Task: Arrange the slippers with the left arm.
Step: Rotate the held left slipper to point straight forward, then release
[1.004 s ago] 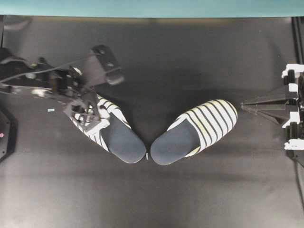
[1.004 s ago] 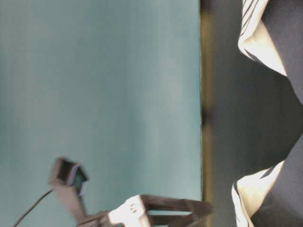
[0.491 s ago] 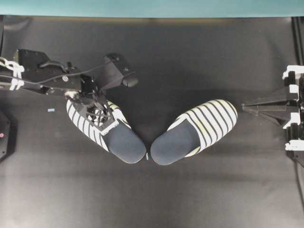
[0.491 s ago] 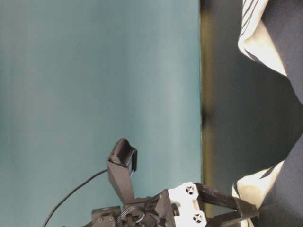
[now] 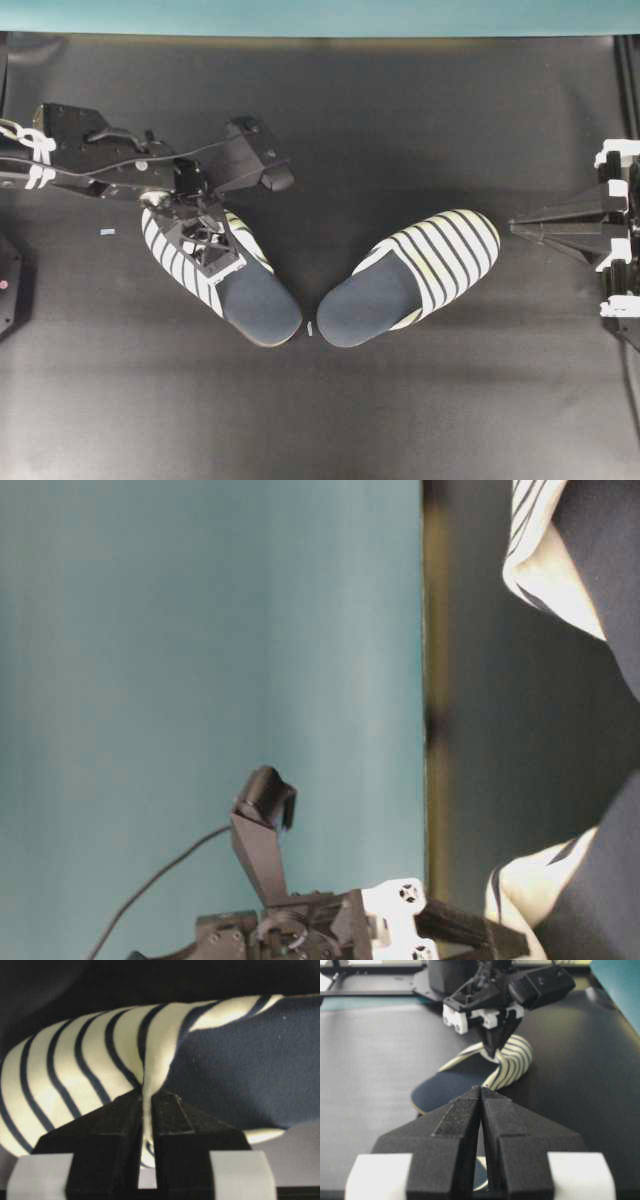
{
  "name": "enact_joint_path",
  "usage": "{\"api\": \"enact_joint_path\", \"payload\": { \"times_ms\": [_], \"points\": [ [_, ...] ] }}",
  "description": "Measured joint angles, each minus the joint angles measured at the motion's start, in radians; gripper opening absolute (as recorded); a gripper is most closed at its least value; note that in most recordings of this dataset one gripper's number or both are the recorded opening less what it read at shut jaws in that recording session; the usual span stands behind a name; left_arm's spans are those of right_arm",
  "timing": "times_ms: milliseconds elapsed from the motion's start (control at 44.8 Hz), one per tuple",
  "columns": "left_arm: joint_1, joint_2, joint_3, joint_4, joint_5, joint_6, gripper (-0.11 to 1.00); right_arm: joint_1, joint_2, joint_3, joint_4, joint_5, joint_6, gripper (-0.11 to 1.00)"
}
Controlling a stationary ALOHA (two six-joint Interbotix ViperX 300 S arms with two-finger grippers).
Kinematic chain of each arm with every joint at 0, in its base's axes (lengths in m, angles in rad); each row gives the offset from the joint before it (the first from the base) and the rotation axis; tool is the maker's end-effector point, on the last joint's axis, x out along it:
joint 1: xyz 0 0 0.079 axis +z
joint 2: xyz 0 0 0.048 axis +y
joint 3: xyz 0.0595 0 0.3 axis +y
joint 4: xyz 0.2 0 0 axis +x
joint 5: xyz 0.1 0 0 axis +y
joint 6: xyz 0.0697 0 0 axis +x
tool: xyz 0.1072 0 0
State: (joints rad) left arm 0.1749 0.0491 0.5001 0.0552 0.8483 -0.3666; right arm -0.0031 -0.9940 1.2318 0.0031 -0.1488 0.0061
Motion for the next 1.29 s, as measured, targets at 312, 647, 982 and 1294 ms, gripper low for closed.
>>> {"api": "enact_joint_path", "payload": {
  "times_ms": [312, 647, 982, 1294],
  "points": [
    [0.003, -0.011, -0.152, 0.009, 0.031, 0.339, 0.02, 0.000, -0.002, 0.006, 0.000, 0.002, 0.000, 0.00],
    [0.008, 0.034, -0.209, 0.008, 0.009, 0.367, 0.02, 0.000, -0.009, 0.021, 0.000, 0.002, 0.000, 0.00],
    [0.002, 0.064, -0.158, 0.009, -0.118, 0.374, 0.02, 0.000, -0.023, 0.037, 0.002, 0.002, 0.000, 0.00],
    [-0.021, 0.083, -0.110, 0.009, -0.141, 0.371, 0.02, 0.000, -0.048, 0.037, 0.009, 0.002, 0.000, 0.00]
  ]
}}
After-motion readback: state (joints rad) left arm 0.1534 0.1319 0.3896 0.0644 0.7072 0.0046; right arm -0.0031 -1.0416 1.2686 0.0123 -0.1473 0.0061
